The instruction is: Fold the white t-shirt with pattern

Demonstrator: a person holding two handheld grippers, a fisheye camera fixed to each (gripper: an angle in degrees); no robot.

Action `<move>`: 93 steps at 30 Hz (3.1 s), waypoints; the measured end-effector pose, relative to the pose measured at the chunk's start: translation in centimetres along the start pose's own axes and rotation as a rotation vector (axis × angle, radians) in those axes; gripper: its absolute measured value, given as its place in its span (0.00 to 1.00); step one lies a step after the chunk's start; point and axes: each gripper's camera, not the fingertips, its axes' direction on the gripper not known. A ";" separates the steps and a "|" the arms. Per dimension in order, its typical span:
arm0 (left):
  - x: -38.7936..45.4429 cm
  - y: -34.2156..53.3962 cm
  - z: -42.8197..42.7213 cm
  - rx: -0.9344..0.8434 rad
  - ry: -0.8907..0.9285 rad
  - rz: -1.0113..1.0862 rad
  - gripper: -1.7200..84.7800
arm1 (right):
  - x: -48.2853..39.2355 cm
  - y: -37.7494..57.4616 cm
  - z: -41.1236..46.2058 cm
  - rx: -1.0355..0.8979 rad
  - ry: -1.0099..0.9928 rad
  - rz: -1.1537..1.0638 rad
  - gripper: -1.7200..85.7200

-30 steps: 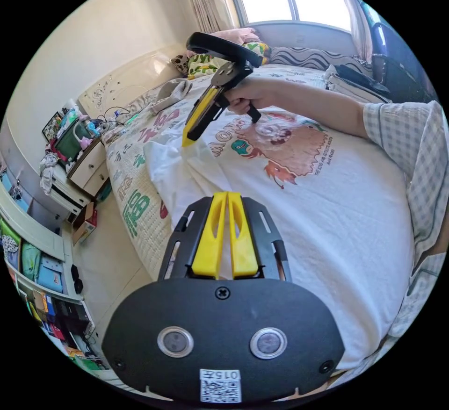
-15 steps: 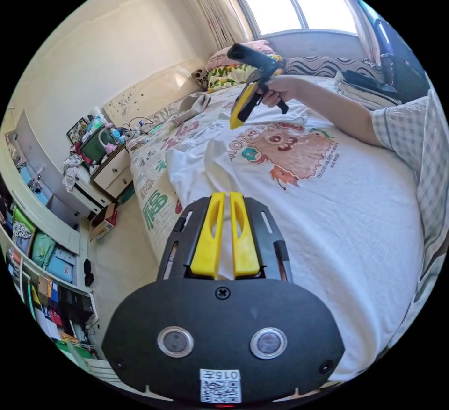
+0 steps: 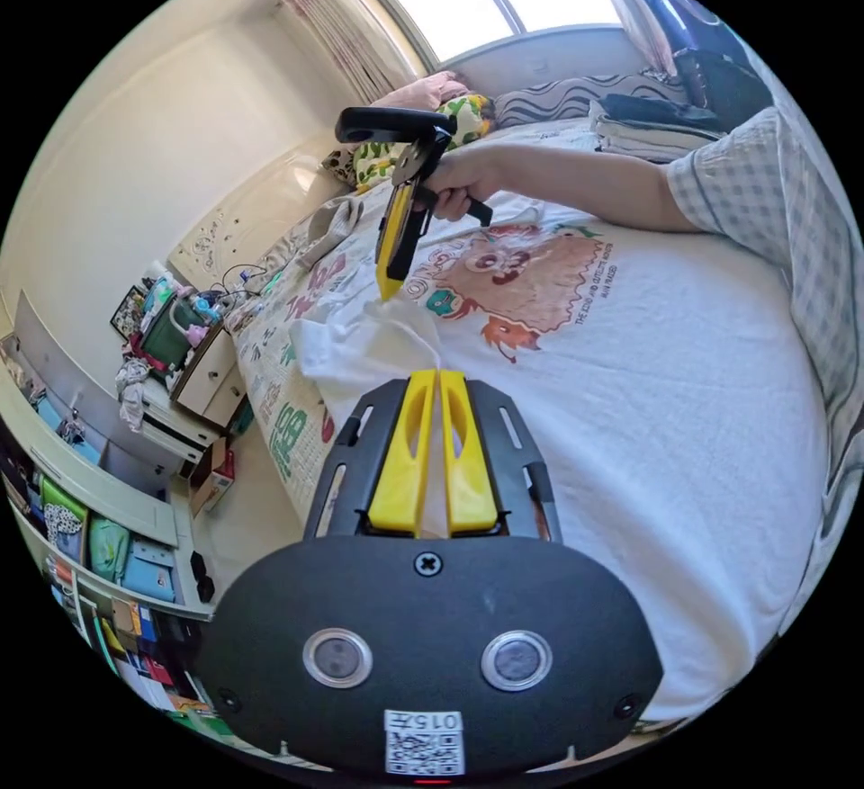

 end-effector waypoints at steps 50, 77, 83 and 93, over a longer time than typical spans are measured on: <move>-25.7 -10.7 24.3 -0.264 0.062 -0.477 0.02 | 3.1 9.8 -10.7 0.002 0.678 0.685 0.05; 11.9 3.6 -22.5 -0.052 0.107 -0.083 0.02 | -55.8 21.4 -15.7 -0.056 0.487 0.085 0.01; 17.0 4.5 -26.9 -0.032 0.108 -0.071 0.02 | -61.6 23.8 -15.5 -0.067 0.478 0.098 0.01; 19.2 5.3 -26.5 -0.304 0.161 0.003 0.02 | -63.2 25.5 -15.6 -0.220 0.464 0.127 0.01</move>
